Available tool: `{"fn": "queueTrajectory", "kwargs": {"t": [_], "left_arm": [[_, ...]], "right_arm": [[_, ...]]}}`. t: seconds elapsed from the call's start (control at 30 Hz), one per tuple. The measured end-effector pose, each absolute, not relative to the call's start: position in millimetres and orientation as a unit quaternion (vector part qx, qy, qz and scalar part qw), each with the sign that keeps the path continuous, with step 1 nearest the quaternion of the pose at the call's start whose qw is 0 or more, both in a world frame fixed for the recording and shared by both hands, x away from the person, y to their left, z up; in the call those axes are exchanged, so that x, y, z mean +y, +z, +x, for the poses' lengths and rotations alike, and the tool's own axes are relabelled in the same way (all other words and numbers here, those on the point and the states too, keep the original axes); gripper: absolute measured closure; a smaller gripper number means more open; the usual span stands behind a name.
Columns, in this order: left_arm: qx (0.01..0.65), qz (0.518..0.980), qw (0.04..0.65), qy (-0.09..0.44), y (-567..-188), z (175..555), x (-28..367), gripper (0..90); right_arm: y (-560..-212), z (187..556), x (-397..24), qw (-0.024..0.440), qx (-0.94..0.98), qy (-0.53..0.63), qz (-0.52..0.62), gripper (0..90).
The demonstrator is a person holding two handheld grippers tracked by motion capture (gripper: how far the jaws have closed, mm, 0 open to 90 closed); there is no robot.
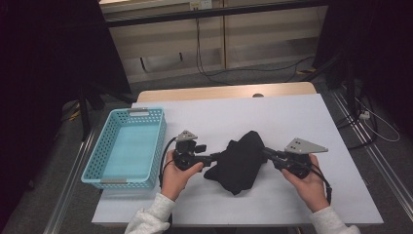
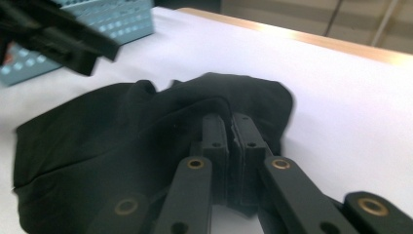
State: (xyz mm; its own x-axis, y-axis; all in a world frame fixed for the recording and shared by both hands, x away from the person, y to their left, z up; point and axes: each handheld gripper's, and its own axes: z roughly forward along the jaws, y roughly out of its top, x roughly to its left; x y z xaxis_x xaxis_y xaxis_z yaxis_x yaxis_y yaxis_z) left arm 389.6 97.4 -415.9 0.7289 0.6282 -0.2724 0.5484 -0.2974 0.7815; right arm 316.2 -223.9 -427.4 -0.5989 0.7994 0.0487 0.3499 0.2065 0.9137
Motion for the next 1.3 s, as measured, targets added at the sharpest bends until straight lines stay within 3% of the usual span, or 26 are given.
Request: {"fn": "queueTrajectory", "kwargs": {"t": [0.43, 0.57, 0.73, 0.93, 1.0, 1.13, 1.3], "left_arm": [[0.365, 0.810, 0.457, 0.045, -419.6, 388.8, 93.5, 22.1], [0.355, 0.815, 0.456, 0.043, -419.6, 386.0, 89.7, 22.1], [0.351, 0.818, 0.455, 0.035, -417.5, 381.9, 88.5, 22.1], [0.316, 0.837, 0.443, 0.051, -411.7, 368.5, 81.7, 22.3], [0.306, 0.843, 0.440, 0.053, -411.8, 363.4, 77.5, 24.9], [0.281, 0.855, 0.434, 0.038, -414.3, 355.4, 71.9, 32.4], [0.290, 0.860, 0.419, 0.024, -421.0, 351.4, 70.7, 44.2]], "right_arm": [[-445.7, 314.1, -175.0, 0.203, 0.810, 0.446, 0.321, 83.5], [-449.4, 317.8, -179.8, 0.201, 0.804, 0.446, 0.339, 74.3], [-444.6, 320.3, -200.3, 0.221, 0.772, 0.456, 0.384, 50.2], [-440.5, 322.1, -230.2, 0.227, 0.732, 0.479, 0.427, 36.9], [-438.9, 321.6, -232.7, 0.239, 0.730, 0.473, 0.432, 30.7], [-437.6, 320.5, -233.4, 0.244, 0.727, 0.473, 0.435, 26.4], [-437.2, 319.3, -234.7, 0.242, 0.721, 0.478, 0.439, 25.4]]}}
